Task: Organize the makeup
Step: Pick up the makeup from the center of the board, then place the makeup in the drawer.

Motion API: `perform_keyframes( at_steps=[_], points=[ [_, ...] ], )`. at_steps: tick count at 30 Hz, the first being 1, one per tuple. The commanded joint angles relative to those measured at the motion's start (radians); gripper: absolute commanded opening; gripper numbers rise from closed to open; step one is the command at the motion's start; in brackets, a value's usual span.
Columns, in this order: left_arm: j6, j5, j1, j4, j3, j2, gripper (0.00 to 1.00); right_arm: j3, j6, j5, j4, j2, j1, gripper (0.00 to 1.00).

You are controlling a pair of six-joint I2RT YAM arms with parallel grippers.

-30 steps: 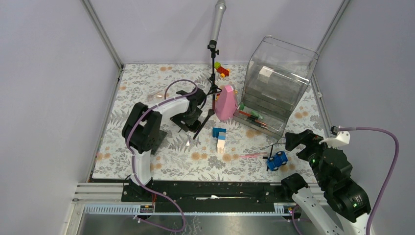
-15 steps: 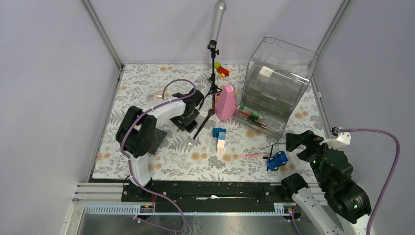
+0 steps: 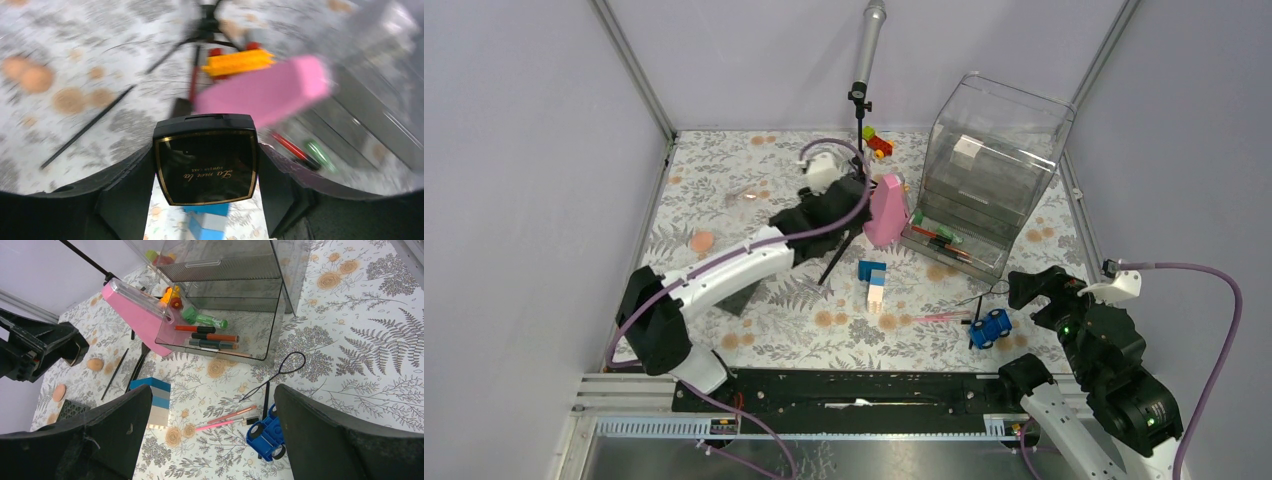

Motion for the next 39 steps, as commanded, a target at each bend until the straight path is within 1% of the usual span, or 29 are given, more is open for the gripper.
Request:
perform_keyframes(
  at_steps=[1, 3, 4, 6, 8, 10, 13, 15, 17, 20, 21, 27, 31, 34, 37, 39],
  points=[
    [0.392, -0.008, -0.126, 0.355, 0.004, -0.045, 0.45, 0.026, 0.001, 0.038, 0.019, -0.005, -0.003, 0.99],
    [0.504, 0.081, -0.156, 0.455, 0.006, -0.044, 0.44, 0.031, 0.002, 0.044, 0.013, -0.008, -0.003, 0.99],
    [0.539, 0.105, -0.171, 0.487, 0.011, -0.038, 0.42, 0.034, 0.001, 0.047, 0.012, -0.009, -0.003, 0.99],
    [0.622, 0.167, -0.192, 0.546, 0.030, -0.017, 0.41, 0.040, 0.000, 0.052, 0.007, -0.011, -0.004, 0.99],
    [0.695, 0.217, -0.207, 0.577, 0.069, 0.023, 0.41, 0.046, -0.002, 0.057, 0.000, -0.013, -0.002, 0.99],
    [0.773, 0.314, -0.211, 0.595, 0.119, 0.081, 0.41, 0.051, -0.004, 0.063, -0.003, -0.017, -0.004, 0.99],
    [0.874, 0.440, -0.217, 0.527, 0.258, 0.202, 0.41, 0.057, -0.004, 0.065, -0.008, -0.021, -0.003, 0.99],
    [0.939, 0.514, -0.220, 0.431, 0.359, 0.302, 0.41, 0.065, -0.006, 0.065, -0.012, -0.019, -0.002, 0.99],
    [0.967, 0.525, -0.221, 0.352, 0.458, 0.383, 0.42, 0.074, -0.006, 0.066, -0.018, -0.018, -0.002, 0.99],
    [0.962, 0.532, -0.222, 0.248, 0.589, 0.475, 0.42, 0.084, -0.006, 0.070, -0.025, -0.019, -0.002, 0.99],
    [0.960, 0.545, -0.222, 0.229, 0.606, 0.494, 0.42, 0.083, -0.006, 0.070, -0.025, -0.020, -0.002, 0.99],
    [0.885, 0.586, -0.226, 0.243, 0.603, 0.551, 0.42, 0.082, -0.002, 0.070, -0.025, -0.023, -0.003, 0.99],
    [0.849, 0.631, -0.226, 0.246, 0.635, 0.599, 0.42, 0.076, 0.005, 0.067, -0.027, -0.026, -0.003, 0.99],
    [0.831, 0.639, -0.227, 0.249, 0.665, 0.632, 0.42, 0.073, 0.011, 0.065, -0.027, -0.030, -0.003, 0.99],
    [0.825, 0.640, -0.229, 0.248, 0.695, 0.668, 0.45, 0.074, 0.015, 0.064, -0.031, -0.029, -0.003, 0.99],
    [0.819, 0.667, -0.229, 0.242, 0.714, 0.689, 0.47, 0.075, 0.016, 0.066, -0.035, -0.030, -0.003, 0.99]
  ],
)
